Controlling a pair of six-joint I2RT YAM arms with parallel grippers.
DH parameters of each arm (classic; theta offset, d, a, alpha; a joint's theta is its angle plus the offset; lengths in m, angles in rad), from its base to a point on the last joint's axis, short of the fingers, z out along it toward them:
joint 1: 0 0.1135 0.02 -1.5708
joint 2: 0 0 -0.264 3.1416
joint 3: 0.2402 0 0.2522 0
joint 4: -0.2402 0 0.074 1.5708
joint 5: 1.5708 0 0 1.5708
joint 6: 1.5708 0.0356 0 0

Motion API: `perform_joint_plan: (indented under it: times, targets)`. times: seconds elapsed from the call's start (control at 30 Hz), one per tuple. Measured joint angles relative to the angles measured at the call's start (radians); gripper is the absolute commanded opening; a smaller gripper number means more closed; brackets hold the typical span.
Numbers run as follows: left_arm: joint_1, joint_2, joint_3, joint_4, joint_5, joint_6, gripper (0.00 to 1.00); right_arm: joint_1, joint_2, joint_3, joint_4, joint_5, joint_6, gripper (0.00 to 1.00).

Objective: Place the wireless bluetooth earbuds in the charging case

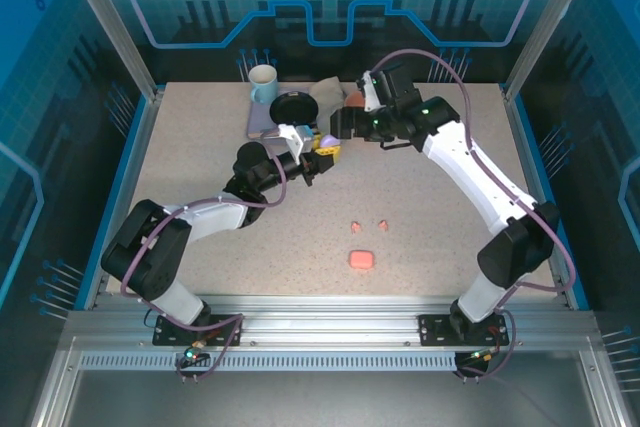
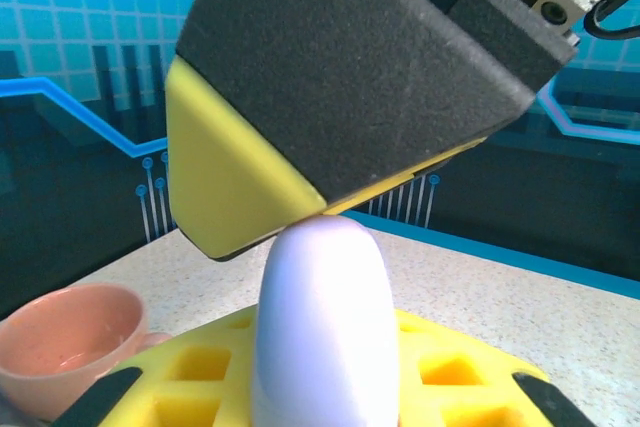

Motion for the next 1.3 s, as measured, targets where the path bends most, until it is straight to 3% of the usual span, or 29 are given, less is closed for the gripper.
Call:
perform_joint_plan:
  times: [0.2, 0.4, 0.53, 0.7, 1.0, 1.1, 1.3]
  targets:
    - [-0.002, 0.002, 0.002, -0.032, 0.014, -0.017, 0.00, 0.002, -0.071, -0.099, 0.051, 0.031, 0.034, 0.82]
    - [0.042, 0.002, 0.003, -0.170, -0.071, -0.149, 0.00, -0.044, -0.161, -0.208, 0.025, 0.025, 0.077, 0.82]
    - [0.044, 0.002, 0.006, -0.346, -0.107, -0.287, 0.00, -0.077, -0.205, -0.291, 0.026, 0.030, 0.106, 0.83]
    - [0.045, 0.056, 0.106, -0.694, -0.105, -0.453, 0.00, -0.081, -0.235, -0.416, 0.040, 0.031, 0.139, 0.83]
    - [0.048, 0.249, 0.211, -1.039, -0.044, -0.588, 0.00, -0.077, -0.298, -0.553, 0.052, 0.049, 0.185, 0.82]
    - [0.057, 0.287, 0.248, -1.126, -0.035, -0.603, 0.04, -0.070, -0.315, -0.575, 0.055, 0.061, 0.192, 0.82]
    - [0.089, 0.326, 0.322, -1.227, -0.036, -0.604, 0.27, -0.039, -0.314, -0.606, 0.055, 0.110, 0.202, 0.83]
